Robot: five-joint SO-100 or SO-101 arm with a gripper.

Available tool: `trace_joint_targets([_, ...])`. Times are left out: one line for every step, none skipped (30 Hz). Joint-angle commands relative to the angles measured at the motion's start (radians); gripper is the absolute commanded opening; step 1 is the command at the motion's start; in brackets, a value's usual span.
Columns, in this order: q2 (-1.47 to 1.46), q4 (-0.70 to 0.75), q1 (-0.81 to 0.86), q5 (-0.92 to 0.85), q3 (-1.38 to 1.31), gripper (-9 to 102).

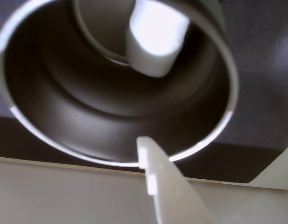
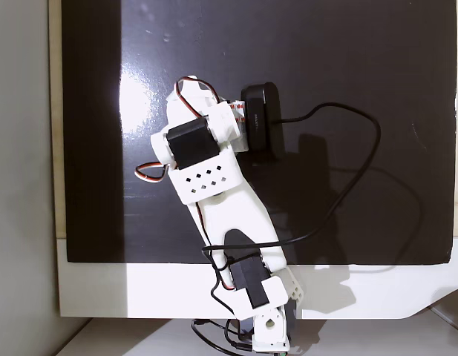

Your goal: Grasp a gauze and put it in the cup.

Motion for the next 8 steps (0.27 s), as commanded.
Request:
trace_joint_targets([0.025,0.0,-0.005,-0.006,-0.029,40])
trace_joint_targets([0.025,0.0,-0.003,-0.008,-0.029,40])
trace_joint_targets([0.025,0.0,-0.003,-0.009,-0.029,40])
trace_joint_targets([0.025,0.0,-0.002,-0.009,-0.029,40])
trace_joint_targets([0.025,0.0,-0.002,-0.011,-0.029,40])
trace_joint_targets([0.025,0.0,-0.002,-0.011,-0.029,40])
trace_joint_targets([0.026,0.0,-0.002,-0.012,-0.029,40])
trace_joint_targets([0.028,0.0,-0.002,-0.012,-0.029,40])
